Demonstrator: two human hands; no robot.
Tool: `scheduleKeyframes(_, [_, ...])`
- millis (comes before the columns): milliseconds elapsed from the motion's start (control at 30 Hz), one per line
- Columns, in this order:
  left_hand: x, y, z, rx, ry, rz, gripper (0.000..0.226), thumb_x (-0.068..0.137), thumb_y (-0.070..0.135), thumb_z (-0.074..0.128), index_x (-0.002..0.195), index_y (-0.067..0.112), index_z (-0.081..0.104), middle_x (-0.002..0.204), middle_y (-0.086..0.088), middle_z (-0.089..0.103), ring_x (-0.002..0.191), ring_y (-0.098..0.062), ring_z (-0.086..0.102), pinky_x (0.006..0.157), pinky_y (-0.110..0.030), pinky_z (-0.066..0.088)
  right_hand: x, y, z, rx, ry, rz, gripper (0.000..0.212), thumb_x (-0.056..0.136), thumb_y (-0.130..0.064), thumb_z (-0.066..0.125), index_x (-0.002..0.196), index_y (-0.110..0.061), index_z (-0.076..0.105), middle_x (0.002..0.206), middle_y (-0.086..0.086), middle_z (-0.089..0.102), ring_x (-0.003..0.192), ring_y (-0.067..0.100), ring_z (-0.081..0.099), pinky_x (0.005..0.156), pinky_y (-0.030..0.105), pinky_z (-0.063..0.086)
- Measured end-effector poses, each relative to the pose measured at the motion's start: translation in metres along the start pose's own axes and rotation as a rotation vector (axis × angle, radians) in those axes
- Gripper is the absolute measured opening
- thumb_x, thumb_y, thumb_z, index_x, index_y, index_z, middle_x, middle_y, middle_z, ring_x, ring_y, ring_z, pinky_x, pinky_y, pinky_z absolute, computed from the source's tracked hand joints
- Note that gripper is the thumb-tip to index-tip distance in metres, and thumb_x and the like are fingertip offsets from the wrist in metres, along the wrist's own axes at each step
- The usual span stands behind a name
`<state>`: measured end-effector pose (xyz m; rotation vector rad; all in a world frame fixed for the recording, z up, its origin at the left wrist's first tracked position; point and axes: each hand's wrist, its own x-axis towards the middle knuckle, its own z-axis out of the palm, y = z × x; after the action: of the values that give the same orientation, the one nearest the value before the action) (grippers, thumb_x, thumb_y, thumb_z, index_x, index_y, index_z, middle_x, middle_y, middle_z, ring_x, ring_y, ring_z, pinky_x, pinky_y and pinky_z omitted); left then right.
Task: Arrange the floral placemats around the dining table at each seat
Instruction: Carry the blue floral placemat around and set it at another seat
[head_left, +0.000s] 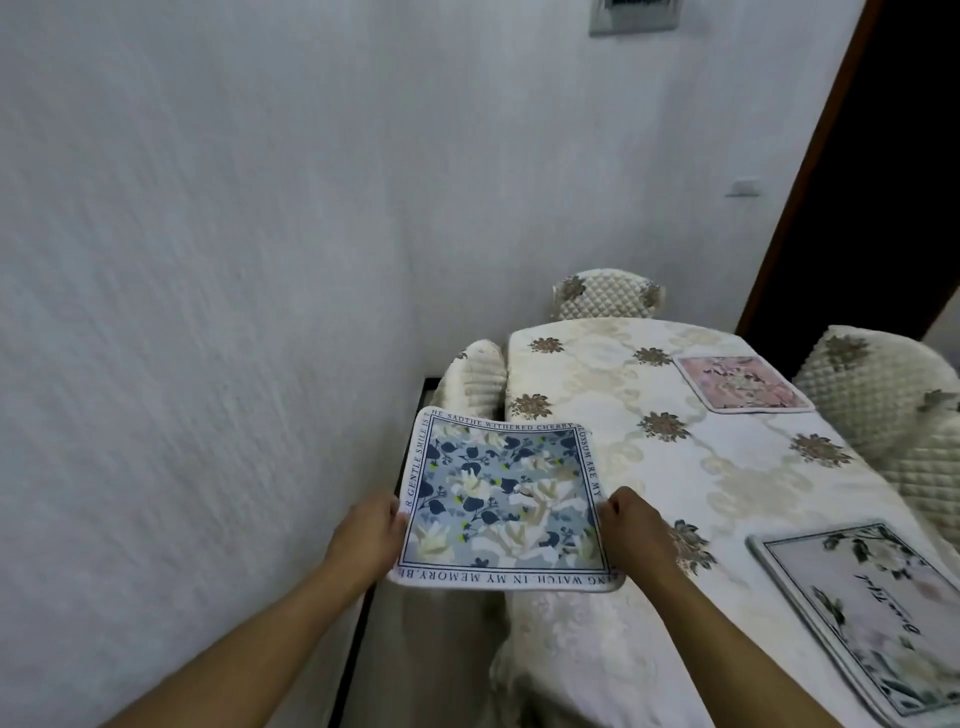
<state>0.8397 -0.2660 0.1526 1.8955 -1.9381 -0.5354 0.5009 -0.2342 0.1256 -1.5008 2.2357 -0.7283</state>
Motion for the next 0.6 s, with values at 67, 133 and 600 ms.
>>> scheduleKeyframes(67, [0.037, 0.004, 0.002, 0.021, -0.019, 0.029, 0.017, 0.093, 0.031, 0.052, 0.078, 0.029, 0.046, 0.086, 0.001, 0.065, 0.075, -0.018, 0.058, 0.061, -0.030, 0.041, 0.024, -0.006, 0.003, 0.018, 0.006, 0.022, 0.031, 0.098, -0.030, 0.047, 0.071, -0.018, 0.038, 0.067, 0.003, 0.050, 0.059, 0.016, 0.046, 0.048, 0.030, 0.028])
scheduleKeyframes(133, [0.080, 0.008, 0.009, 0.028, -0.050, 0.070, 0.018, 0.094, 0.031, 0.053, 0.077, 0.029, 0.046, 0.084, 0.001, 0.064, 0.072, -0.016, 0.057, 0.058, -0.030, 0.040, 0.050, -0.007, 0.007, 0.031, 0.030, 0.055, 0.031, 0.098, -0.029, 0.048, 0.071, -0.018, 0.039, 0.067, 0.002, 0.050, 0.060, 0.017, 0.047, 0.049, 0.031, 0.030])
scheduleKeyframes(600, [0.393, 0.078, 0.074, 0.053, -0.321, 0.568, 0.015, 0.094, 0.031, 0.051, 0.083, 0.020, 0.051, 0.082, 0.000, 0.060, 0.077, -0.022, 0.056, 0.062, -0.035, 0.044, 0.187, -0.024, 0.043, 0.021, 0.333, 0.500, 0.029, 0.098, -0.029, 0.046, 0.072, -0.018, 0.040, 0.068, 0.002, 0.051, 0.062, 0.018, 0.049, 0.052, 0.032, 0.032])
